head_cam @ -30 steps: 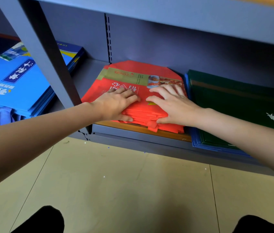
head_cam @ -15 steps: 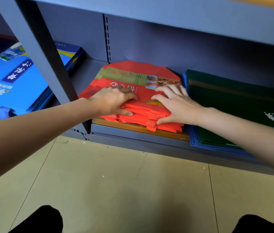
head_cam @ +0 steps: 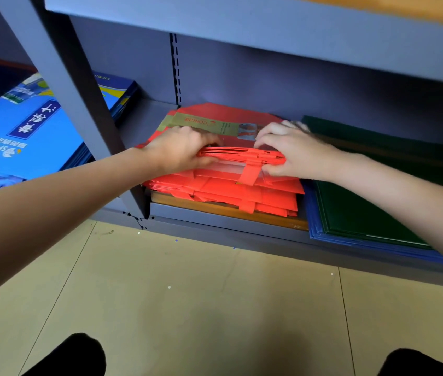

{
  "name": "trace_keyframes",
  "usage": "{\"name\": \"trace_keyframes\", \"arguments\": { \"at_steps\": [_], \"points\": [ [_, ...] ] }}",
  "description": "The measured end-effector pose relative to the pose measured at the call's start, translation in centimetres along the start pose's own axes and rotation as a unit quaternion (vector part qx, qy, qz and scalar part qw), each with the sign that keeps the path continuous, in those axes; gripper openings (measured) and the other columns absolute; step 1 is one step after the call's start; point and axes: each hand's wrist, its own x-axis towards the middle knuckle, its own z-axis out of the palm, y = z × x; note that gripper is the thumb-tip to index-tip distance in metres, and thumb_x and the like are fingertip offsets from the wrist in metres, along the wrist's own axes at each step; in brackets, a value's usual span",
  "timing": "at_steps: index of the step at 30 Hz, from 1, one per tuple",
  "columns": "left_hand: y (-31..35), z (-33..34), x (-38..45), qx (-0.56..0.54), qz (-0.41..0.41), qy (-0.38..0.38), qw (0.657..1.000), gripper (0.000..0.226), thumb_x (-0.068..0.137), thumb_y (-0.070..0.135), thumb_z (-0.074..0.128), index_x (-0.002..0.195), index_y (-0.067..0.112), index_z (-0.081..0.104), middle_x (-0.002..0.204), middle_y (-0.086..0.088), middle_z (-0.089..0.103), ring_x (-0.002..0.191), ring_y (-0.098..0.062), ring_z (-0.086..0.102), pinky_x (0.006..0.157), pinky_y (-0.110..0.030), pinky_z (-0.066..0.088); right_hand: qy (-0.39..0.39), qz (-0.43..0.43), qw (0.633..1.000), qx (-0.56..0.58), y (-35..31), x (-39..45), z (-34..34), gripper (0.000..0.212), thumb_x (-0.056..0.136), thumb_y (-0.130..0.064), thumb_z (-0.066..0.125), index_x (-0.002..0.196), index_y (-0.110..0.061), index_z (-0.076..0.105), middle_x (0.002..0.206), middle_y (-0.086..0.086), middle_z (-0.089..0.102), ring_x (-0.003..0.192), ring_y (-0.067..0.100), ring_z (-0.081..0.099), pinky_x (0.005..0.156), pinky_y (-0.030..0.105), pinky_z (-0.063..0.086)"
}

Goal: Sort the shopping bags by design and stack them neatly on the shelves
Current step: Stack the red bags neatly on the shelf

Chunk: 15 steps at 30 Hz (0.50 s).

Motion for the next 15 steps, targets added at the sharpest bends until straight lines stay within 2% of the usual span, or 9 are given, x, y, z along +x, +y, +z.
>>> {"name": "trace_keyframes", "arguments": {
  "at_steps": [3,5,7,9,13,15],
  "points": [
    [-0.2,0.2,0.3,0.013,-0.001,-0.004,1.0,0.044,0.092,0.041,0.05,0.133,0.023,0.05,0.132,-0.008,0.055,0.119,-0.031,0.051,0.097,-0.04,0.041,-0.091,0.029,0.992,0.076,-0.5,0.2,0.1,0.074,0.073,-0.05,0.07,0.135,-0.021,0.043,0.137,0.0,0.04,0.129,0.02,0.034,0.108,0.03,0.025],
    [-0.3,0.5,0.3,0.026,0.001,-0.003,1.0,0.044,0.093,0.042,0.048,0.132,0.024,0.05,0.132,-0.008,0.055,0.119,-0.033,0.051,0.097,-0.043,0.041,-0.074,0.052,0.989,0.115,-1.1,0.3,0.3,0.072,0.075,-0.051,0.069,0.135,-0.02,0.044,0.136,0.001,0.043,0.127,0.018,0.037,0.101,0.025,0.027],
    [-0.3,0.7,0.4,0.032,-0.001,-0.003,0.999,0.044,0.093,0.043,0.047,0.133,0.025,0.05,0.132,-0.008,0.054,0.119,-0.033,0.051,0.097,-0.044,0.041,-0.036,0.06,0.993,0.092,-1.8,0.5,0.6,0.064,0.079,-0.05,0.066,0.132,-0.019,0.048,0.132,0.002,0.047,0.126,0.02,0.039,0.1,0.027,0.028],
    [-0.2,0.8,0.4,0.032,-0.005,-0.007,0.999,0.044,0.092,0.043,0.048,0.133,0.026,0.049,0.131,-0.007,0.055,0.119,-0.031,0.051,0.097,-0.042,0.04,-0.026,0.058,0.997,0.036,-2.0,0.7,0.8,0.061,0.079,-0.052,0.065,0.129,-0.02,0.05,0.129,0.002,0.05,0.126,0.022,0.038,0.104,0.036,0.026],
    [-0.2,0.4,0.1,0.012,0.008,-0.023,1.0,0.045,0.09,0.049,0.052,0.129,0.029,0.051,0.128,-0.001,0.058,0.116,-0.027,0.053,0.094,-0.034,0.04,-0.089,0.072,0.992,0.05,-2.1,0.3,1.3,0.078,0.07,-0.06,0.068,0.134,-0.026,0.041,0.132,-0.001,0.044,0.129,0.022,0.032,0.107,0.043,0.023],
    [-0.1,0.4,0.1,0.018,0.014,-0.027,0.999,0.044,0.089,0.05,0.052,0.129,0.03,0.052,0.128,0.0,0.058,0.115,-0.027,0.054,0.095,-0.035,0.041,-0.107,0.07,0.992,0.015,-2.4,0.0,1.7,0.089,0.067,-0.062,0.07,0.139,-0.026,0.033,0.137,-0.002,0.037,0.131,0.024,0.028,0.11,0.047,0.018]
  ]
}}
